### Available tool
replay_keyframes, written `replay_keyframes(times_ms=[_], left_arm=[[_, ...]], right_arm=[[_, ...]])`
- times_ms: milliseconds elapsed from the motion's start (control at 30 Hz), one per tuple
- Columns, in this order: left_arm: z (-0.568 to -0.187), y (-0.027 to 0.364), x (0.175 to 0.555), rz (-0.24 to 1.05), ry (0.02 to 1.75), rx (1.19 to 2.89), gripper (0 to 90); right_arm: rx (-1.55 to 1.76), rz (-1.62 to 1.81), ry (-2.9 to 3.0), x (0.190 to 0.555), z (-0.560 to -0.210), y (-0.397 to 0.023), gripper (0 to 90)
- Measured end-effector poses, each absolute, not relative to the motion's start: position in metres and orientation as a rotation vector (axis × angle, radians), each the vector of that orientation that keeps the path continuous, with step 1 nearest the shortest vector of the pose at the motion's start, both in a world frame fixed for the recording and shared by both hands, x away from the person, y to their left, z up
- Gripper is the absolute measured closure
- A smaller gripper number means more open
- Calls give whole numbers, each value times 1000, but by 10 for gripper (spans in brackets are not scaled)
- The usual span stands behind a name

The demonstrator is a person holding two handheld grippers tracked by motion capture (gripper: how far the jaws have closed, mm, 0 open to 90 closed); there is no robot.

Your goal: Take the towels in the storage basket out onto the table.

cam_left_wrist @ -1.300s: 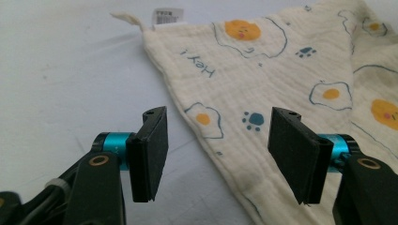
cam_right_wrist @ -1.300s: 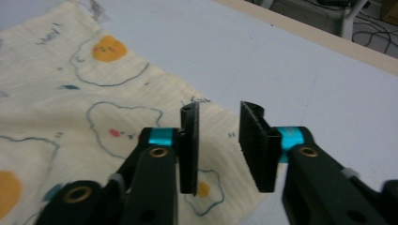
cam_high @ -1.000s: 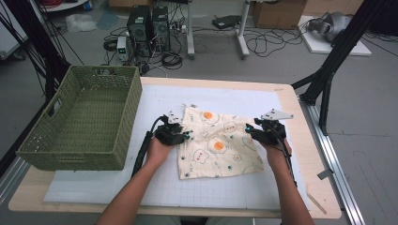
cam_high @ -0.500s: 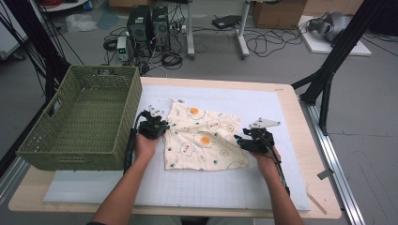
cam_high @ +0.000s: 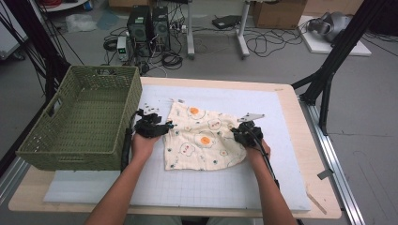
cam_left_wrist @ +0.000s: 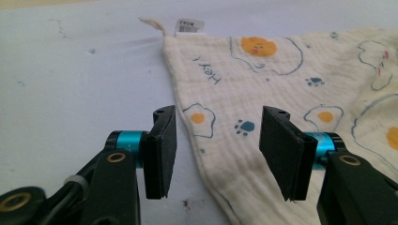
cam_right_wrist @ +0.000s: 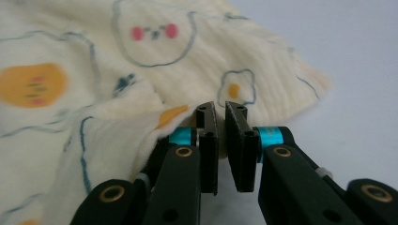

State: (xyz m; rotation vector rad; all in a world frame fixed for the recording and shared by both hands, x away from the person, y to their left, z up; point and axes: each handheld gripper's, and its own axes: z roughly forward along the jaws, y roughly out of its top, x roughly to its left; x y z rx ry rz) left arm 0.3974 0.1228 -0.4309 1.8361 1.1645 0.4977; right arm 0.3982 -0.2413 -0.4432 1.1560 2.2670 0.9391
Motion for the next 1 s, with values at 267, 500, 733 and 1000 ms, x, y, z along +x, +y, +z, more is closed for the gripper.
replay_keyframes(times_ms=[267,500,733,1000], left_arm=[[-430,117,393,412,1118,1865,399],[-440,110,389,399,1103,1917,401],[-451,106,382,397,1094,1956,419],[-450,122,354,410,1013,1917,452]], right_arm=[[1254,896,2080,402,-438,-261,627],[1175,1002,2066,376,-421,-275,561],[1100,1054,2087,344,-417,-277,545],[992,1116,2181,306,-425,-270,586]])
